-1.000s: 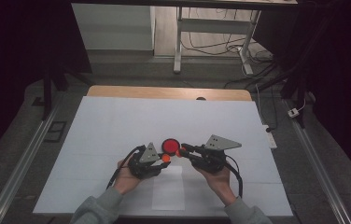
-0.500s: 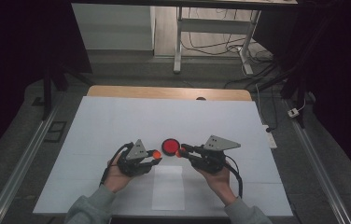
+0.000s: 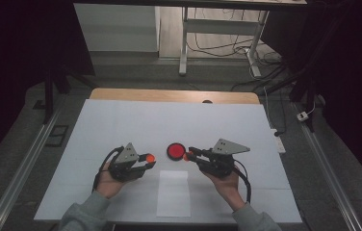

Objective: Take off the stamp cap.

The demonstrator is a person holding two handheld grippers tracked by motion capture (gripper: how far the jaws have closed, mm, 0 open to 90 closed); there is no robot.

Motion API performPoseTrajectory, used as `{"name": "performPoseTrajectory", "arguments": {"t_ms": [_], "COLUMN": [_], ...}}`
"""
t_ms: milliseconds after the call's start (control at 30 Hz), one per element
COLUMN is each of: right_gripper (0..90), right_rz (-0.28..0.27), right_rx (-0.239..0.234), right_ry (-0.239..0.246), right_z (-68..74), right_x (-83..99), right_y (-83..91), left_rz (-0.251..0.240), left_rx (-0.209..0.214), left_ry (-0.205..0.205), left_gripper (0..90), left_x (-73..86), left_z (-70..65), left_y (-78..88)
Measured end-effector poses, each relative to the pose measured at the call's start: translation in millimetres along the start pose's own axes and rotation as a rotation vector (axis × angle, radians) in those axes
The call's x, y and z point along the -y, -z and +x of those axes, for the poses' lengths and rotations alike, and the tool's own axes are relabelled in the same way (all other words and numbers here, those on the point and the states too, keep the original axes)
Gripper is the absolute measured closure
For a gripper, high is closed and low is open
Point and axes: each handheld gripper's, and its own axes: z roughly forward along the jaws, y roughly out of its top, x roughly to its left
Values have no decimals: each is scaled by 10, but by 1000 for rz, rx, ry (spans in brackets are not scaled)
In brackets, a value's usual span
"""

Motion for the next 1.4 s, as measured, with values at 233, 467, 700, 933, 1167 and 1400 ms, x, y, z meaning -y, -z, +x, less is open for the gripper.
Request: {"name": "performPoseTrajectory", "arguments": {"t_ms": [233, 467, 700, 933, 1167, 1400], "right_gripper": [727, 727, 727, 727, 726, 726], "right_rz": [3, 7, 10, 7, 10, 10], "right_rx": [7, 17, 28, 37, 39, 39], "right_ry": [-3, 2, -2, -5, -7, -4], "right_z": [-24, -41, -73, -92, -104, -98], "right_x": [7, 10, 21, 21, 30, 29], "right_y": [6, 12, 28, 37, 30, 23], "left_rz": [-4, -6, -6, -13, -9, -5], "left_rx": [-14, -32, -50, -66, -69, -66], "left_ry": [32, 55, 89, 128, 153, 147], "left_gripper": [650, 650, 649, 649, 650, 649], "left_x": [117, 200, 321, 482, 576, 569], "left_z": [50, 92, 136, 172, 200, 192], "left_y": [139, 215, 322, 462, 515, 499]}}
